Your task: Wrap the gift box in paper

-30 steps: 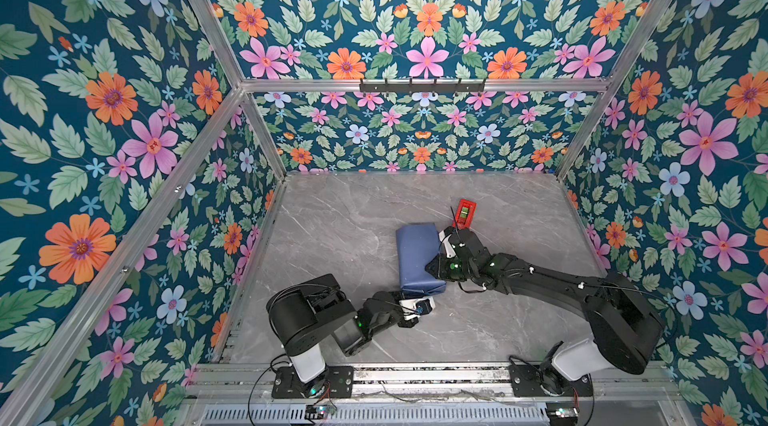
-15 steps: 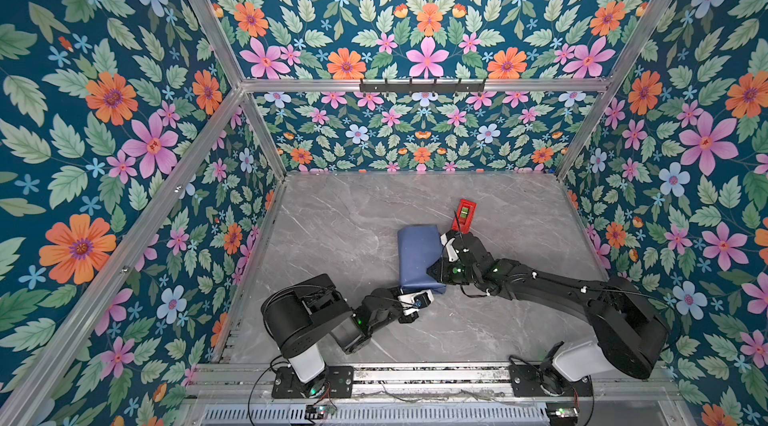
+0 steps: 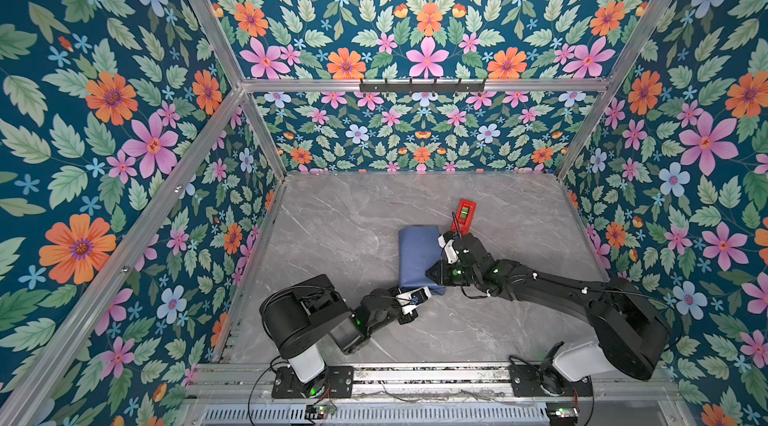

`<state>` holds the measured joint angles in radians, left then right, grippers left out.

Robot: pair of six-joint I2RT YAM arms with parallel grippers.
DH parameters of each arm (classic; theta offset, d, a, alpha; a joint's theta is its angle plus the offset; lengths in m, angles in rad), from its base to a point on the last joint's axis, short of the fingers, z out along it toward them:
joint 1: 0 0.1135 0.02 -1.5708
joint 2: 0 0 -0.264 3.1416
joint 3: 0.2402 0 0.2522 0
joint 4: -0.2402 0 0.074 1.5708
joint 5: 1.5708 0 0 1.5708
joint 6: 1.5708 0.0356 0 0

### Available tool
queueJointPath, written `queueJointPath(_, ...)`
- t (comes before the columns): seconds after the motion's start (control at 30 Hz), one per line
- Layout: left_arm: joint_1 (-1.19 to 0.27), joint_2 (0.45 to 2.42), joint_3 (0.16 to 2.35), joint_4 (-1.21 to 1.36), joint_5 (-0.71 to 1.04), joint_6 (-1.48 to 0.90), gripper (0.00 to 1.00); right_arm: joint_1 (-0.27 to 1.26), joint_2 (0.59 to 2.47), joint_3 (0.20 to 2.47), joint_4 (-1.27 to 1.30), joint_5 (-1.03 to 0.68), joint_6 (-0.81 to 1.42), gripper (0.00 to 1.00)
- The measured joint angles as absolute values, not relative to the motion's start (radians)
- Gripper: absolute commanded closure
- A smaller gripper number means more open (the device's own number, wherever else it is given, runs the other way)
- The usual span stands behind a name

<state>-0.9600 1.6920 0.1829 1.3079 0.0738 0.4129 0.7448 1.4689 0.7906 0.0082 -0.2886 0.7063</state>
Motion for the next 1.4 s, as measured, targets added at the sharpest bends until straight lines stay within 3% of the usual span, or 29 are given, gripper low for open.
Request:
queueJointPath(0.33, -0.959, 1.699, 0.173, 1.336, 0.07, 0.4, 1.0, 0.749, 1.312, 0.809, -0.139, -0.272, 0.542, 0.46)
queueJointPath(0.53, -0.959, 1.699, 0.173, 1.337, 0.07, 0.4, 1.0, 0.749, 1.168, 0.663, -0.185, -0.167, 0.464, 0.21)
queueJointPath(0.63, -0.959, 1.701, 0.173, 1.337, 0.07, 0.4, 1.0, 0.772, 1.132, 0.573, -0.173, -0.114, 0.429, 0.14)
queueJointPath(1.0, -0.959, 1.702, 0.173, 1.337, 0.07, 0.4, 1.0, 0.923, 1.342, 0.468, 0.084, 0.057, 0.308, 0.14)
queueJointPath(1.4, -0.959, 1.702, 0.175, 1.331, 0.07, 0.4, 1.0, 0.934, 1.523, 0.463, 0.37, 0.171, 0.262, 0.21)
